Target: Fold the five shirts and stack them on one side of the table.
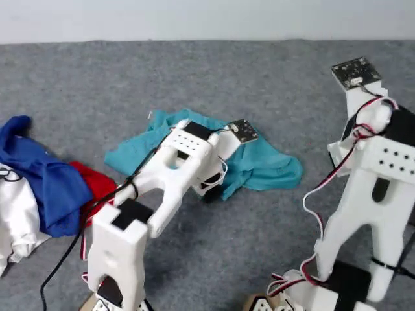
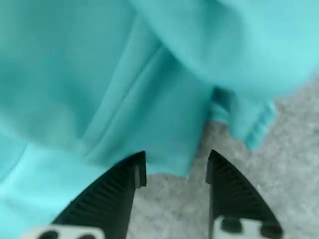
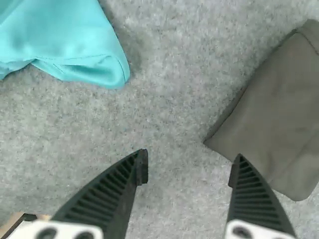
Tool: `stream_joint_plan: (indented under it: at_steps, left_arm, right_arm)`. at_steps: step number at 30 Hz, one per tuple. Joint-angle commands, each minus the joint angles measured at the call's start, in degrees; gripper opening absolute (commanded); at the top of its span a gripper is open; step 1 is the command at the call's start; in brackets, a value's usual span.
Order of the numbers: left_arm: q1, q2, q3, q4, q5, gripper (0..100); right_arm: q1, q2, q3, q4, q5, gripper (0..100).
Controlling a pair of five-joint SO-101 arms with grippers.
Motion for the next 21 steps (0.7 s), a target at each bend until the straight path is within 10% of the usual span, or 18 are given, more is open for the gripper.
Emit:
stream_joint_plan:
  at_steps: [1, 9, 21]
  left_arm:
    - [0.09, 3.43, -7.34, 1.49, 0.35, 20]
    - [-0.09, 11.69, -21.93, 12.40, 0.26, 1]
    - [-0.18, -11.08, -41.36, 21.98, 4.92, 1]
  right_arm:
    - [0.84, -3.82, 0.88, 2.24, 0.53, 25.7]
    - [0.84, -6.64, 2.46, 2.24, 0.26, 25.6]
    - [0.84, -6.99, 2.64, 2.24, 0.18, 25.6]
